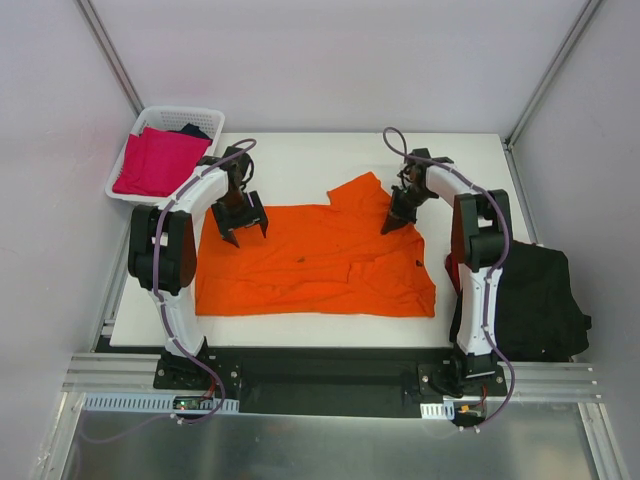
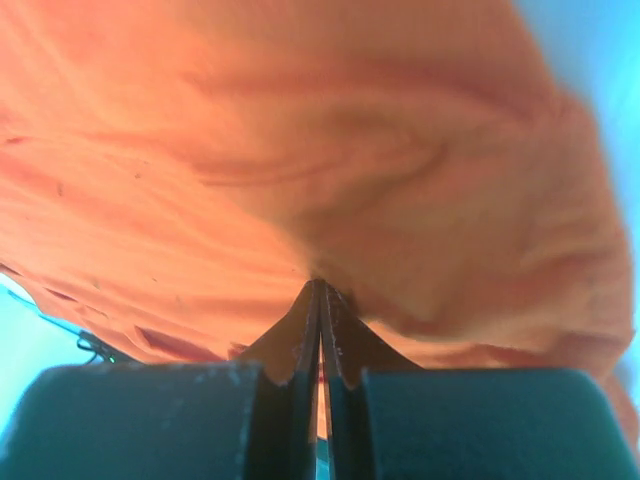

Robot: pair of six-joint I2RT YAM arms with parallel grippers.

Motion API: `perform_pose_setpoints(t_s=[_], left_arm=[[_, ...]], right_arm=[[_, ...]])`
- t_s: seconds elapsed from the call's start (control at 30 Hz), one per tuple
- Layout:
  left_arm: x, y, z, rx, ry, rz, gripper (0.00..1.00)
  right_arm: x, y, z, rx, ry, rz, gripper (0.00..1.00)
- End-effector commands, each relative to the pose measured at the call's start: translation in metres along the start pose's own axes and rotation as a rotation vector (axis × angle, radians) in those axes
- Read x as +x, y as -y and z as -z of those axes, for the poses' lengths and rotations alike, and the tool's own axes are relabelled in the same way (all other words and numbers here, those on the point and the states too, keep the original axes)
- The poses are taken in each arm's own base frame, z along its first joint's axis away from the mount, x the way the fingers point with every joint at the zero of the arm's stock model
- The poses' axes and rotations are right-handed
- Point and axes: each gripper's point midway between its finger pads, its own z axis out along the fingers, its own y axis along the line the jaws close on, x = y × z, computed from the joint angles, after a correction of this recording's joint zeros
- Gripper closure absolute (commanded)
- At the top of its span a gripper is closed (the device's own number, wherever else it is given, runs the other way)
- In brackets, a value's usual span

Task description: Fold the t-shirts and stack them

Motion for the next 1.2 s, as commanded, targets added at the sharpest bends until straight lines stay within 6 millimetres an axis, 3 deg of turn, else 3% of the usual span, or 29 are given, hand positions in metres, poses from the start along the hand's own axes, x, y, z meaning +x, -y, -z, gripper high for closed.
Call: perform_pose_setpoints(t_s=[0.0, 1.17], left_arm=[[0.005, 0.000, 0.008, -0.004, 0.000, -0.042, 0.28], [0.011, -0.003, 0.006, -0.011, -0.012, -0.008, 0.27]], right_arm=[[-0.026, 0.004, 0.008, 0.021, 0.059, -0.015, 0.98], [-0.031, 0.032, 0.035, 0.099, 0.145, -0.067, 0.98]])
